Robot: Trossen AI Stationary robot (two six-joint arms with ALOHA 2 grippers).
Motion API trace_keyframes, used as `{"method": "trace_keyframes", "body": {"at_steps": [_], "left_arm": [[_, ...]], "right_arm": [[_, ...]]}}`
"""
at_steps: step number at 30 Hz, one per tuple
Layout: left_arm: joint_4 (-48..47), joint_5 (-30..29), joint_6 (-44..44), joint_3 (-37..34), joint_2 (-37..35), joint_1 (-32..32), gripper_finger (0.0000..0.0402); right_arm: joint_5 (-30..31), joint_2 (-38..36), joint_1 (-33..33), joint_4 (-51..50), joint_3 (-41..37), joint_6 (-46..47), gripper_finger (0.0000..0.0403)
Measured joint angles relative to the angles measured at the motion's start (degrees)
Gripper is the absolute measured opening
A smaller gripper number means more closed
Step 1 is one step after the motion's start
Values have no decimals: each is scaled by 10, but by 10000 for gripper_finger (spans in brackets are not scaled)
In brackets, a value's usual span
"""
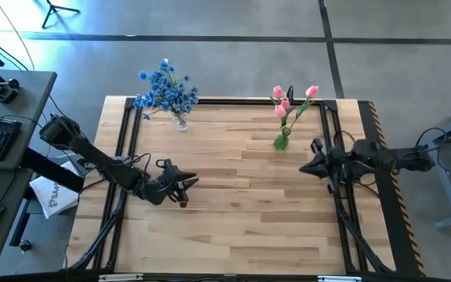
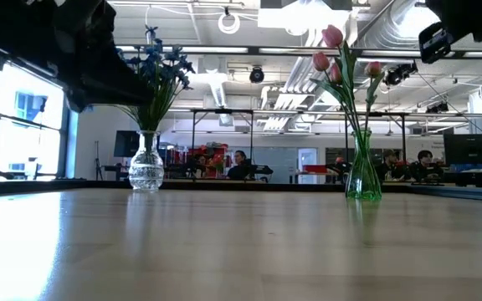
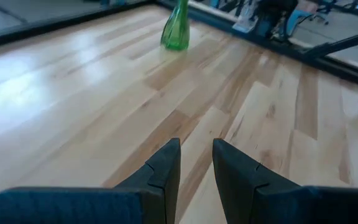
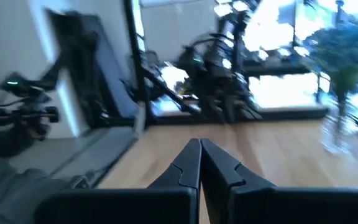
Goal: Sort flowers into vase by color
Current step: Return to Home Position
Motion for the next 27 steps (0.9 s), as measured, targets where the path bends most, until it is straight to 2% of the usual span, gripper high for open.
{"method": "trace_keyframes", "body": {"at_steps": [2, 6, 13, 16, 20, 24, 27], "left_arm": [[26, 7, 30, 0, 0, 5, 80], [72, 24, 80, 0, 0, 13, 80], [121, 85, 141, 0, -7, 50, 80], [121, 116, 174, 0, -38, 81, 80], [122, 174, 221, -21, -124, 125, 80], [120, 226, 238, -85, -250, 168, 73], [119, 250, 242, -137, -355, 191, 63]], "right_arm": [[-18, -13, 0, 63, -47, -8, 1], [-12, -43, -8, 127, -114, -4, 0], [-29, -93, -37, 136, -156, 4, 0], [-50, -93, -54, 137, -158, -1, 0], [-57, -93, -73, 124, -158, -1, 0], [-101, -93, -85, 150, -167, 1, 0], [-109, -93, -88, 152, -167, 8, 0]]}}
